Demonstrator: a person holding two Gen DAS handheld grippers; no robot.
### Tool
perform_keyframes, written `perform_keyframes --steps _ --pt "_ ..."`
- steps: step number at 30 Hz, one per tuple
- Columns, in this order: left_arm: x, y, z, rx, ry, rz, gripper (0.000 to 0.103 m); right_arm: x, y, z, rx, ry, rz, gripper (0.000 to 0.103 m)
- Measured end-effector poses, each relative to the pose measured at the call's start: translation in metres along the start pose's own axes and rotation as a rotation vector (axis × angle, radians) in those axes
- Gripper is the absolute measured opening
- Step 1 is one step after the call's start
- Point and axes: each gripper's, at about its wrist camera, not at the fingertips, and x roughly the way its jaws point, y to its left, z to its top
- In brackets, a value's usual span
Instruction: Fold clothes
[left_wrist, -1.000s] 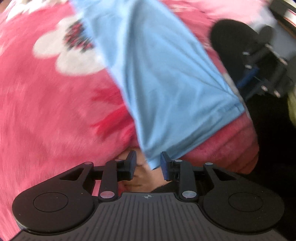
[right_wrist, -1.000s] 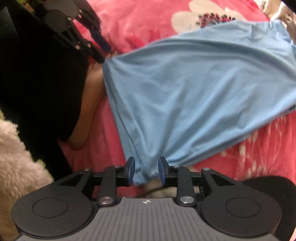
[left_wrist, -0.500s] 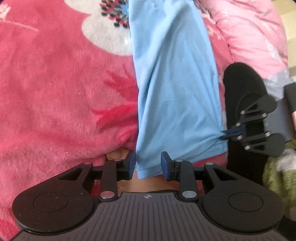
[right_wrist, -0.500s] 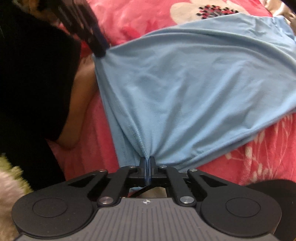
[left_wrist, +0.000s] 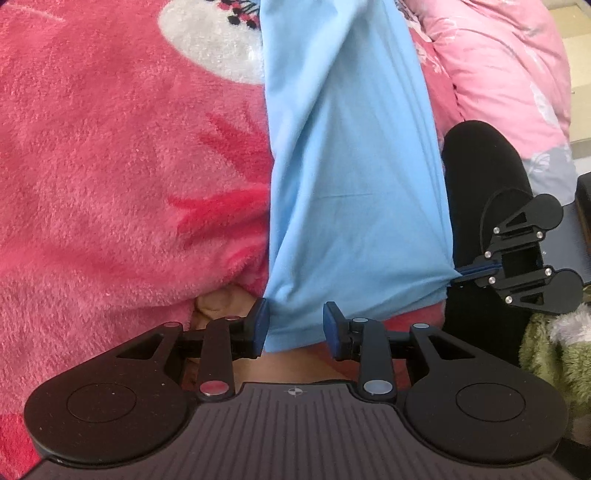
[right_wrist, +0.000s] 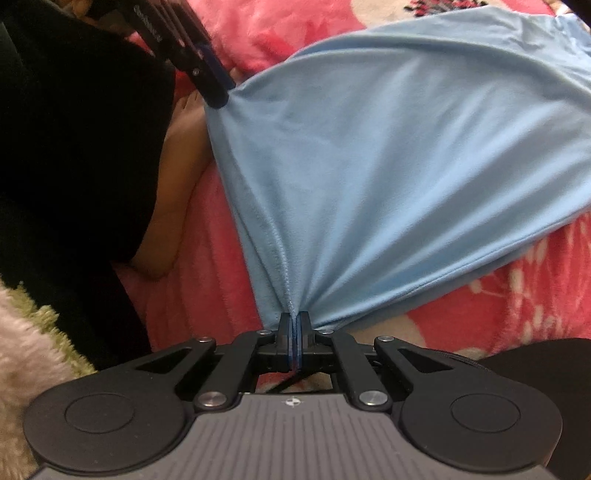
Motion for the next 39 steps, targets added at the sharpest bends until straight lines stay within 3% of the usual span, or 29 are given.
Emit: perform_keyframes --steps 8,14,21,22,24,27,32,34,36,39 --pt "0.002 0.001 0.002 -0.020 0.011 -0.025 0.031 -0.008 0.002 -0.003 -0.039 0.024 -0.006 0.003" --pt "0.002 0.014 0.006 -0.105 0.000 -0.083 0.034 -0.008 0.002 -0.004 -0.038 0.042 0.004 0.003" --pt "0.013 0.003 0.011 -0.068 0.014 -0.032 0.033 0.003 0.000 0.000 -0.042 0.074 0.003 0.004" --pt "0.014 0.000 0.011 -0.060 0.015 -0.021 0.032 0.001 -0.001 -0.001 -0.042 0.073 0.002 0.004" --pt "0.016 -0.007 0.010 -0.039 0.017 0.039 0.013 -0.002 -0.002 -0.002 -0.034 0.068 0.007 0.004" --pt "0.017 -0.019 0.009 -0.018 0.025 0.088 0.003 -0.008 -0.005 -0.002 -0.020 0.060 0.010 0.004" --pt "-0.010 -0.067 0.002 0.187 -0.059 0.189 0.002 -0.017 0.000 0.001 -0.026 0.028 0.010 0.005" --pt "-0.014 -0.081 -0.005 0.296 -0.036 0.220 0.002 -0.007 0.000 0.003 -0.019 0.047 0.008 0.009" --pt "0.003 -0.091 -0.014 0.398 0.053 0.312 0.005 0.001 0.003 0.005 -0.020 0.066 0.015 0.018" --pt "0.011 -0.091 -0.015 0.402 0.077 0.334 0.011 -0.007 0.000 0.004 0.001 0.056 0.034 0.027"
